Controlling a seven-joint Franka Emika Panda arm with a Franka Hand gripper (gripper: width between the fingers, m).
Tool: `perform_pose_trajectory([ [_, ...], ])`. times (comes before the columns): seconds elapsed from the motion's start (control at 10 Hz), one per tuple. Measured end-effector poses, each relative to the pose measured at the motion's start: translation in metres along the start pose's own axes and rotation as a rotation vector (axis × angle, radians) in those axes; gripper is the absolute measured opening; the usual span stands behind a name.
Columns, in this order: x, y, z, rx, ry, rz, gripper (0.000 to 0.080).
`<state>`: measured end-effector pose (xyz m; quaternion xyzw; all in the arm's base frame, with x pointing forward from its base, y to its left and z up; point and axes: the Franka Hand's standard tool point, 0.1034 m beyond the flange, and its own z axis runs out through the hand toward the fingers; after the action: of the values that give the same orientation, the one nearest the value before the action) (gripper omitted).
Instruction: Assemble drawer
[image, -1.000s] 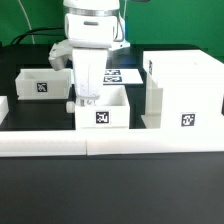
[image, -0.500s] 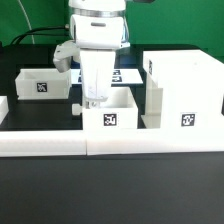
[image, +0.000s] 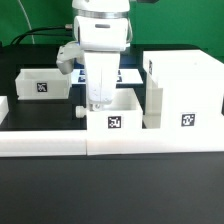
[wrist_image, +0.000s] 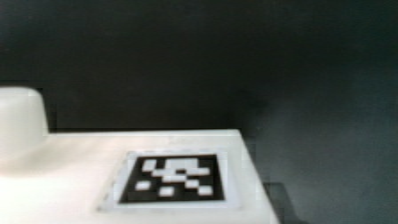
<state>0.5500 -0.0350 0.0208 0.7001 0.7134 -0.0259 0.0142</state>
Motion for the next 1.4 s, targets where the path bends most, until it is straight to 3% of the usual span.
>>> perform_pose_trajectory([
  [0.5, 0.012, 0.002, -0.001, 0.0, -0.008, -0.045, 0.0042],
  [0.6, 0.01, 0.001, -0.001, 0.004, -0.008, -0.041, 0.0042],
  [0.7, 0.009, -0.001, 0.0, 0.023, -0.009, -0.039, 0.0042],
  [1.4, 0.011, -0.003, 0.003, 0.031, -0.006, -0.041, 0.0042],
])
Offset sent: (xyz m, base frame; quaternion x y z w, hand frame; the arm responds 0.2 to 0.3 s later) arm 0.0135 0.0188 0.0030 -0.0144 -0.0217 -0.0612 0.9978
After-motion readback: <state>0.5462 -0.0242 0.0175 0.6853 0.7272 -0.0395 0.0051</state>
